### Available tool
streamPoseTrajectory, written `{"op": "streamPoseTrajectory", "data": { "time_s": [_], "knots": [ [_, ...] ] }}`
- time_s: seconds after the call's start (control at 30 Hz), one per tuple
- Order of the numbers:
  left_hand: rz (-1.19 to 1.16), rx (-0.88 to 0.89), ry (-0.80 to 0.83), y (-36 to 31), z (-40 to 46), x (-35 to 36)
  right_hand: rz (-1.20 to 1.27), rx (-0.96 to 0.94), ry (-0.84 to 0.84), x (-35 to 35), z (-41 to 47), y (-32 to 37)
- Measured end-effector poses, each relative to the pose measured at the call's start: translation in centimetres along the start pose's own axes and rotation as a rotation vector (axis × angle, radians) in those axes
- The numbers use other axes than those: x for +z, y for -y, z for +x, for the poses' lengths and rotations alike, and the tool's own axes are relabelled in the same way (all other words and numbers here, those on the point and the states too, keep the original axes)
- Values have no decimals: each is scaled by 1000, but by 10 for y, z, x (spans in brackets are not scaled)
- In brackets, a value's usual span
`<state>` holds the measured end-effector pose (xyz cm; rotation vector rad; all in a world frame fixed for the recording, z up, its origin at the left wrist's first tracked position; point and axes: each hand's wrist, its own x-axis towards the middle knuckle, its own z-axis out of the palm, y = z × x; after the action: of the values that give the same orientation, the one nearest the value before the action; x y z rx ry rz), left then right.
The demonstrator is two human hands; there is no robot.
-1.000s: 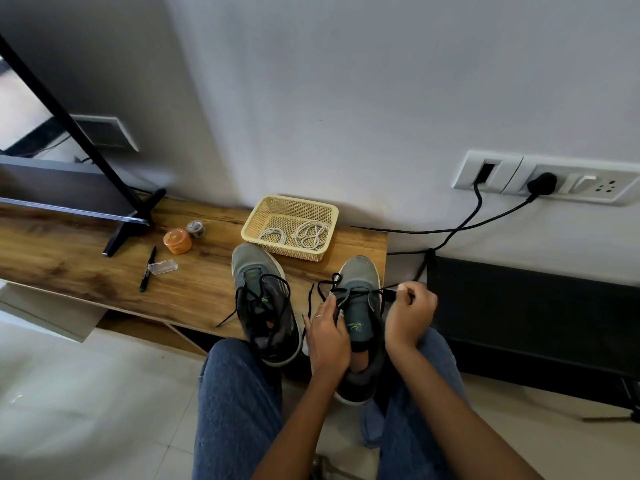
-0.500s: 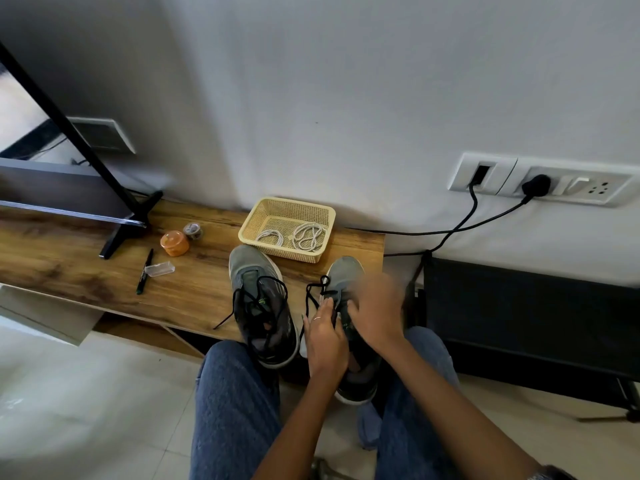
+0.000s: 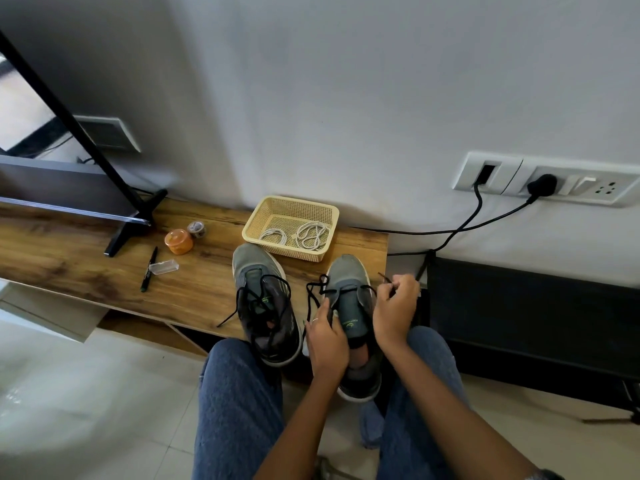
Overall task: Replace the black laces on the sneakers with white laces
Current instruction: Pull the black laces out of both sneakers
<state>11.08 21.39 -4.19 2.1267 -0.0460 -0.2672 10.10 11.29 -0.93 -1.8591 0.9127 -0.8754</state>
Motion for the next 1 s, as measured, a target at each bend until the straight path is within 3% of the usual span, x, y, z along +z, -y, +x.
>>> {"op": "streamPoseTrajectory", "data": {
  "time_s": [0.07,0.27,0.53,0.73,1.0],
  "knots": [
    [20,-2,0,1,-1,0,0,79,27,-4,11,-1],
    [180,100,24,-4,-4,-2,-289,273,330,-5,13,-19],
    [500,444,-91,-22,24,-5,-332,-11,435,-10,-11,-21],
    [751,412,50,-36,44,6,-359,-75,476,-8,-15,-31],
    [876,366,37,-41,54,16,-401,-90,451,-9,-18,-33]
  ]
}}
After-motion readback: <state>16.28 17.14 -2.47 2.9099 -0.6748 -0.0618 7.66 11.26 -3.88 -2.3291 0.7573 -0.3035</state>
